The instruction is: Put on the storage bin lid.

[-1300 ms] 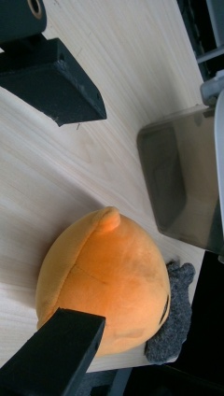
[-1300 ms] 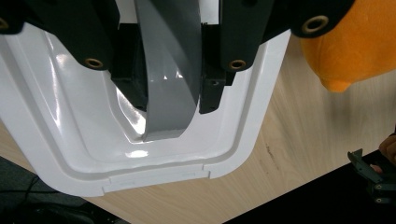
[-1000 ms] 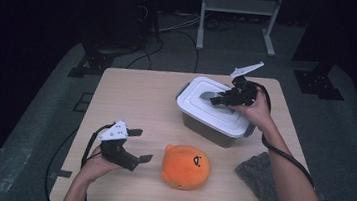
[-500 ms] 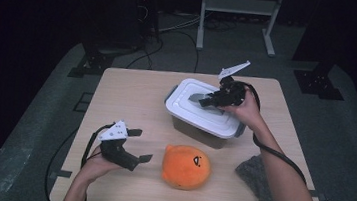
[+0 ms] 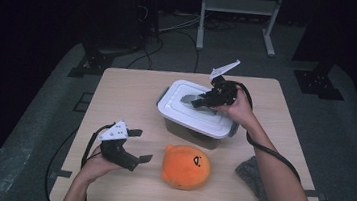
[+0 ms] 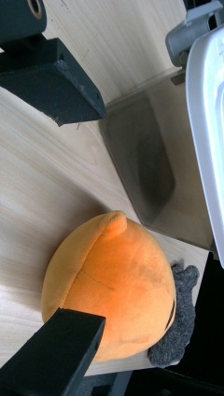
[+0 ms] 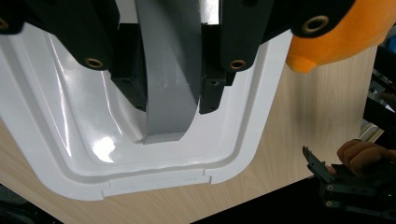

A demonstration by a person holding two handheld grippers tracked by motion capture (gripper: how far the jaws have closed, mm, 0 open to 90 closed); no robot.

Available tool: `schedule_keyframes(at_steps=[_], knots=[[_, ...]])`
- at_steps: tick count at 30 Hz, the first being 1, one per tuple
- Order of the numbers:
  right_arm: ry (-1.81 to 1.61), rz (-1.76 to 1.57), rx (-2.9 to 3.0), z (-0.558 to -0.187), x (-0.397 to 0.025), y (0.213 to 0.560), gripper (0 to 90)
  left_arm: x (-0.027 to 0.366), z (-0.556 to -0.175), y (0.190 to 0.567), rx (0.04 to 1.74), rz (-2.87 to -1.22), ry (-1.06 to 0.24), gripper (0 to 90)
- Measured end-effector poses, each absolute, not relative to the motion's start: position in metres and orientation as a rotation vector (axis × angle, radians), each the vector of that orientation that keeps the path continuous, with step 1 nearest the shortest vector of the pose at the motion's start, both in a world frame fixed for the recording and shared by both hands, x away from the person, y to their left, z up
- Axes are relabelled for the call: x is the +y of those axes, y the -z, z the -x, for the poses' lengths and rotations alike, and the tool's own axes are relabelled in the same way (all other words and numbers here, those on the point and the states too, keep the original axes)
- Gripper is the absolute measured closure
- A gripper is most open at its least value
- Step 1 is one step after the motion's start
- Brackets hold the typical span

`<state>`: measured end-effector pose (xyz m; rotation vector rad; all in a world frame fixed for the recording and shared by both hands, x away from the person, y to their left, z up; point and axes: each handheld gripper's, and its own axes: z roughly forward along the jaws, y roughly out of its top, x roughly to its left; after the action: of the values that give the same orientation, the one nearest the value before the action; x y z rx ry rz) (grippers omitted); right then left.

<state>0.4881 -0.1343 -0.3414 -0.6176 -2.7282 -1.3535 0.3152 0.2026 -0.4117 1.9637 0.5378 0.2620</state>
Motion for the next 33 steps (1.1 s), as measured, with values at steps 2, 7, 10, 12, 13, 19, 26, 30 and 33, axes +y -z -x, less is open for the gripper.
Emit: schedule_keyframes(at_steps=[2, 7, 10, 12, 13, 19, 26, 30, 33], knots=[[1.348, 0.608, -2.732, -0.488, -0.132, 0.341, 66.9, 0.202, -0.315, 0.412, 0.538, -1.964, -0.261, 2.8], [1.338, 0.596, -2.737, -0.489, -0.127, 0.341, 66.9, 0.202, -0.316, 0.412, 0.532, -1.971, -0.263, 2.7], [1.334, 0.6, -2.734, -0.489, -0.125, 0.34, 66.8, 0.202, -0.315, 0.411, 0.534, -1.965, -0.264, 2.8], [1.332, 0.599, -2.734, -0.489, -0.124, 0.34, 66.9, 0.203, -0.315, 0.411, 0.536, -1.964, -0.269, 2.8], [1.334, 0.594, -2.736, -0.489, -0.124, 0.34, 66.9, 0.203, -0.315, 0.411, 0.536, -1.962, -0.273, 2.8], [1.334, 0.586, -2.731, -0.49, -0.12, 0.34, 66.8, 0.202, -0.315, 0.411, 0.531, -1.964, -0.268, 2.8], [1.334, 0.577, -2.728, -0.491, -0.113, 0.341, 66.9, 0.202, -0.315, 0.411, 0.527, -1.972, -0.267, 2.8], [1.328, 0.577, -2.73, -0.492, -0.109, 0.34, 66.9, 0.202, -0.315, 0.41, 0.527, -1.965, -0.268, 2.8], [1.323, 0.577, -2.728, -0.492, -0.106, 0.34, 66.9, 0.202, -0.315, 0.411, 0.527, -1.965, -0.268, 2.8]])
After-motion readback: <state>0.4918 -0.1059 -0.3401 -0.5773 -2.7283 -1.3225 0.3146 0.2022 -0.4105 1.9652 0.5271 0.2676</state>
